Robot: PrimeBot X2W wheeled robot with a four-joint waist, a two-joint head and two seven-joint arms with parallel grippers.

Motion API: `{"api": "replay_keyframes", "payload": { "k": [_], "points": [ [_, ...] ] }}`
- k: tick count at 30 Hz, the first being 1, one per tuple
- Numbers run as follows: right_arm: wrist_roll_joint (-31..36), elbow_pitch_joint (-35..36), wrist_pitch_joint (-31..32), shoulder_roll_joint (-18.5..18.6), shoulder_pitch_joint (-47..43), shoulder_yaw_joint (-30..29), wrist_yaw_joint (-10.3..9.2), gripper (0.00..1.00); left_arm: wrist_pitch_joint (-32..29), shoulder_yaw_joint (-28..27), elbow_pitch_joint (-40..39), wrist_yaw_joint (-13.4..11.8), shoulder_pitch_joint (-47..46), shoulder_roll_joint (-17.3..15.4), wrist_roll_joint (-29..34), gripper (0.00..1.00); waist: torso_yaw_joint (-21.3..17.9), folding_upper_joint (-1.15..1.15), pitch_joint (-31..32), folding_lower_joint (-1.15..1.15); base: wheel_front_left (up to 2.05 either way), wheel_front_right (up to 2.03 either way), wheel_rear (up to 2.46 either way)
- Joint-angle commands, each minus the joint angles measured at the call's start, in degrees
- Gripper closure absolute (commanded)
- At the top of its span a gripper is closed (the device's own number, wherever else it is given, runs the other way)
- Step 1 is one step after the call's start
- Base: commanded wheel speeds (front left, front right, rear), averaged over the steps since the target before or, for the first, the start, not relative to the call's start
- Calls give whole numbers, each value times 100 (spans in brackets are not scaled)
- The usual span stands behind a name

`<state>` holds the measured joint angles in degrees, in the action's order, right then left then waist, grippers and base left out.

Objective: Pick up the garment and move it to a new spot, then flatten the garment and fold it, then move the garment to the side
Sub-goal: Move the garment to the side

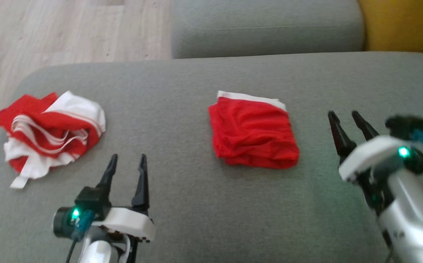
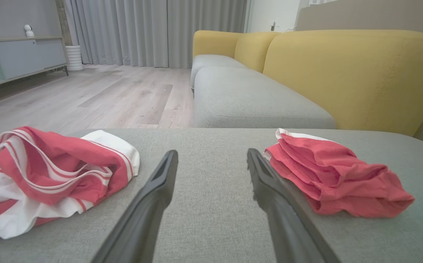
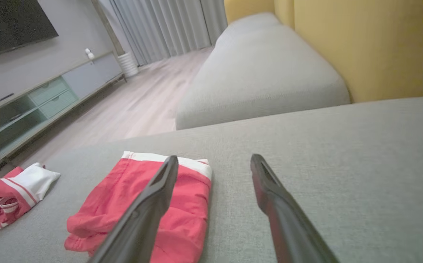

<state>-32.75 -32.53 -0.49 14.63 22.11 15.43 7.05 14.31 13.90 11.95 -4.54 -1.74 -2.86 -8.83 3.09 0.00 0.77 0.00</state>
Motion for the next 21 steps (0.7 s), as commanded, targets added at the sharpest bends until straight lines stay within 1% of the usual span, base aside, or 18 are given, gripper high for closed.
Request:
{"api": "replay_keyframes", "payload": {
  "k": [1,3,6,10,13,14,17,21],
  "points": [
    [-187,-133,217,-7,440,146,44,0,69,-131,-141,-27,-334,-2,-48,0,183,0,-87,0,0,0,0],
    [-363,-622,659,-38,801,220,44,0,69,-94,-118,-38,-358,-2,-71,0,310,0,-146,0,0,0,0],
    [-669,-1188,1104,-86,1321,259,44,0,69,6,-122,-45,-440,-2,-102,0,540,0,-325,0,0,0,0],
    [-896,-1843,1646,-23,1853,408,44,0,69,167,-141,-109,-584,-2,-138,0,838,0,-587,0,0,0,0],
    [-1057,-2200,2037,56,2105,556,44,0,69,290,-150,-156,-699,-2,-113,0,1049,0,-778,0,0,0,0],
    [-1057,-2200,2037,56,2105,556,44,0,69,290,-150,-156,-699,-2,-113,0,1049,0,-778,0,0,0,0],
    [-1160,-2597,2407,185,2279,657,44,0,69,389,-173,-214,-792,-2,-116,0,1226,0,-930,0,0,0,0],
    [-1277,-3094,3098,179,2378,790,44,0,69,458,-179,-273,-829,-2,-143,0,1348,0,-995,0,0,0,0]
  ]
}}
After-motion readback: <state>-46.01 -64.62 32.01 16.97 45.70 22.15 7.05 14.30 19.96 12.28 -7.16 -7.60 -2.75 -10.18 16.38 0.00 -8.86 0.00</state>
